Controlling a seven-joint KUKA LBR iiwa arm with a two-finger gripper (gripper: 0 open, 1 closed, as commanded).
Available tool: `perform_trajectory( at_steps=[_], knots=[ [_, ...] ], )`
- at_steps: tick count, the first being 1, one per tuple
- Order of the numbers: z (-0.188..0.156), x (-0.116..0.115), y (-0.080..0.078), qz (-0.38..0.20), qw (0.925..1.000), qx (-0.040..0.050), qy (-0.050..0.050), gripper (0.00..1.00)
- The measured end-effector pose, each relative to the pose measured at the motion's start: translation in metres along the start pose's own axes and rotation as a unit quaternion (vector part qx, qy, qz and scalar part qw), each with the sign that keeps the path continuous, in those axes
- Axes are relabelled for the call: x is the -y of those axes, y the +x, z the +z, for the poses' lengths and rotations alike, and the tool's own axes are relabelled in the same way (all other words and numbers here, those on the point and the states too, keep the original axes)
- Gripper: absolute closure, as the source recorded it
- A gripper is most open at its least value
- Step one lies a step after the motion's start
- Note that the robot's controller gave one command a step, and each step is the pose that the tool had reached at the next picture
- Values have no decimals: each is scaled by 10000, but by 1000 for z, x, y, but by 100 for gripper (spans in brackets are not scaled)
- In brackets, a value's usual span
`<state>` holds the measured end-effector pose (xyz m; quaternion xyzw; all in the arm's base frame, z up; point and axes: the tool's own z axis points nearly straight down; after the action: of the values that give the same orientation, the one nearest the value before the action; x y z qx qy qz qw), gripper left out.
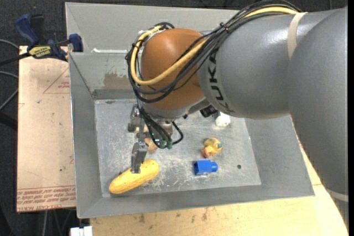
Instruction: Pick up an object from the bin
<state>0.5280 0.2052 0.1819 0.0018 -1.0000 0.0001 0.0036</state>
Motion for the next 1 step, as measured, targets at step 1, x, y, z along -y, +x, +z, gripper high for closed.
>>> perform_trajectory(
  at_steps=[1],
  knots=[
    [-4, 1, -2, 16, 10000, 34, -5, 0]
  ],
)
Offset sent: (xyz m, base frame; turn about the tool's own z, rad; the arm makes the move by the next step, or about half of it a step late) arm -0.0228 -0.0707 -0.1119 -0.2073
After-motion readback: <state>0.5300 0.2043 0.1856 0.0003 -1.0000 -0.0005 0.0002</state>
